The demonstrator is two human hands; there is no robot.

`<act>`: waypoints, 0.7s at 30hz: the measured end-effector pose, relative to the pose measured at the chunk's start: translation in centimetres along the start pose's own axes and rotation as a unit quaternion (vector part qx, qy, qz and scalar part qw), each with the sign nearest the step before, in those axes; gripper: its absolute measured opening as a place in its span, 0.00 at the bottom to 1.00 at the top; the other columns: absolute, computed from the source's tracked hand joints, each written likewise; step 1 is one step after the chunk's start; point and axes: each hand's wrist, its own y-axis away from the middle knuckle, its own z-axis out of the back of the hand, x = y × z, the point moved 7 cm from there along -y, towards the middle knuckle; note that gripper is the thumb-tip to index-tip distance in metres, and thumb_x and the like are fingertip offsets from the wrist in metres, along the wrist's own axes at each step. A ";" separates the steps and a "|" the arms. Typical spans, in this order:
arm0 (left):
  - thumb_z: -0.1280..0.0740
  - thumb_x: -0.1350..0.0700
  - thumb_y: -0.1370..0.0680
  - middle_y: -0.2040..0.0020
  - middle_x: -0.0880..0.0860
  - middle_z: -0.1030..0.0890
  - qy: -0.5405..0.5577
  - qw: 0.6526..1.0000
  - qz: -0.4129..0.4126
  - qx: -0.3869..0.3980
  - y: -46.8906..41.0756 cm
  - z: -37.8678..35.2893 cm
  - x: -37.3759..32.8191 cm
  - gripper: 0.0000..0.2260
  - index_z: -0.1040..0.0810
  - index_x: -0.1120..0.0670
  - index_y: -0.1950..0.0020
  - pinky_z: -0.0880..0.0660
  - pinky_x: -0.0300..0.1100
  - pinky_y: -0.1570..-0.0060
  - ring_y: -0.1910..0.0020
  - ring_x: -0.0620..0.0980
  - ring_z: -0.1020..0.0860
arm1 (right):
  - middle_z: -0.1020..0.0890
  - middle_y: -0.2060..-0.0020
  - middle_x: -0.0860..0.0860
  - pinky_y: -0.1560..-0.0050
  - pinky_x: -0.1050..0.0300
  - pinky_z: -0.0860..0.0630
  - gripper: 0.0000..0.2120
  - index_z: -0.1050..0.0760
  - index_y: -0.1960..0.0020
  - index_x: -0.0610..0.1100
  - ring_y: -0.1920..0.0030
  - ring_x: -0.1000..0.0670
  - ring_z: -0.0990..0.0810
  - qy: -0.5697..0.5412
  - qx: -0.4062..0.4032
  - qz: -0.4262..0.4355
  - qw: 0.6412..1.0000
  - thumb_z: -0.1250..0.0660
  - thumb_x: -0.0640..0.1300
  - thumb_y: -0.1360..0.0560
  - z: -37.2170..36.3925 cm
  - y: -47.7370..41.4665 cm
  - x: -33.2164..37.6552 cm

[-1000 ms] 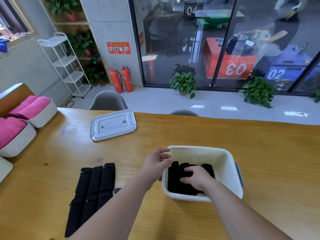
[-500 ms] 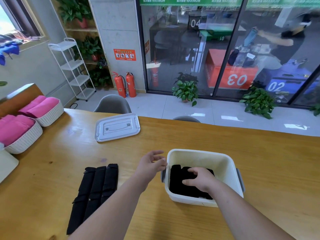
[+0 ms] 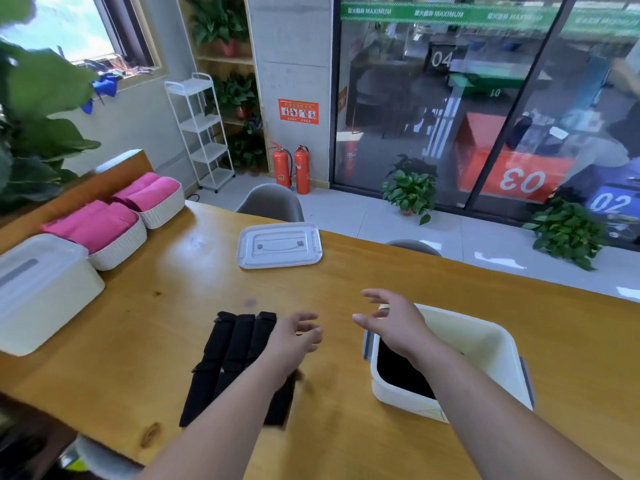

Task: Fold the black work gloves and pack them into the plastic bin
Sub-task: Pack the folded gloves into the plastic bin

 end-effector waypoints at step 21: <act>0.30 0.51 0.17 0.37 0.44 0.17 -0.202 0.972 0.120 0.006 2.9 9.0 10.4 0.18 0.24 0.46 0.26 0.21 0.47 0.36 0.40 0.46 0.19 | 0.31 0.20 0.50 0.25 0.56 0.33 0.28 0.37 0.17 0.51 0.22 0.46 0.31 0.278 0.260 0.004 0.925 0.39 0.42 0.15 -21.2 0.3 -3.4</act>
